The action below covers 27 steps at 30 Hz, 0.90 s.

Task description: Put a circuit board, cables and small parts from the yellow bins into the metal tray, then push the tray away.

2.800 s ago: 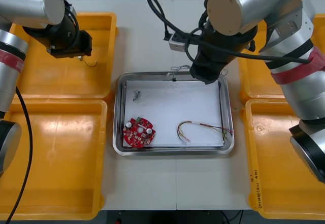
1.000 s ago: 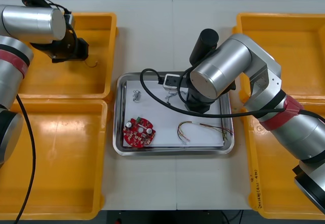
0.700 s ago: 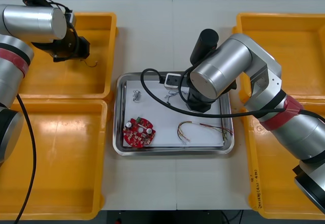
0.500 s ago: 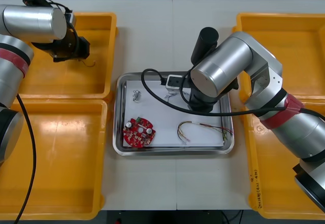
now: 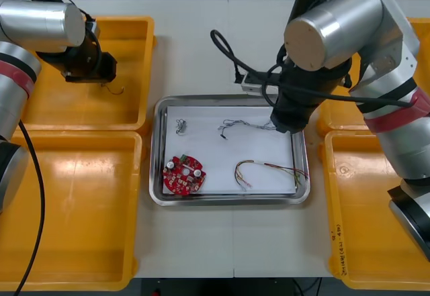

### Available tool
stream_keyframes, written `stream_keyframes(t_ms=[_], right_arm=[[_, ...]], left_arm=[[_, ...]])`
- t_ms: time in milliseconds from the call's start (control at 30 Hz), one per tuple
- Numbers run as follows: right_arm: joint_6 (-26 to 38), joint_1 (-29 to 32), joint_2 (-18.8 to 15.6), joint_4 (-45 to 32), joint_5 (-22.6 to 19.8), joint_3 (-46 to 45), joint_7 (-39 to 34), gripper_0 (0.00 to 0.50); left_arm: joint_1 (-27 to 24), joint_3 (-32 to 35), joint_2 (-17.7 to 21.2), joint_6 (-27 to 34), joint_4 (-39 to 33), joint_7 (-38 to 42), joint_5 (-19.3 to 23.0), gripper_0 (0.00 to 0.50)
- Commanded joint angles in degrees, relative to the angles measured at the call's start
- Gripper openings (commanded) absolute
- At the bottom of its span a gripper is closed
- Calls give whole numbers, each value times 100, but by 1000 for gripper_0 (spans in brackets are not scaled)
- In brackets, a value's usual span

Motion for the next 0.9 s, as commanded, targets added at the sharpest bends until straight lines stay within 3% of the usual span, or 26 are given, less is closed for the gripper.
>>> stream_keyframes(t_ms=[33,267,433,567,900], right_arm=[[64,-336,-209,-654,220,-560,-218,500],[64,-310,-472,-1014,18,-1272,-341,500],[64,-161,-877,-1023,-483,-1949,-402,500],[64,59,-1184,-1164,-544,-2353,-587,500],[64,859,-1914,-1814,-782,-2740,-2099,500]], left_arm=[[-213,368,250,446,-504,-699,-26,0],[-213,641,294,1053,-900,-708,-122,0],[-90,728,285,1510,-1357,-690,-263,0],[77,746,285,1853,-1831,-682,-333,0],[411,737,127,2881,-3123,-576,-412,0]])
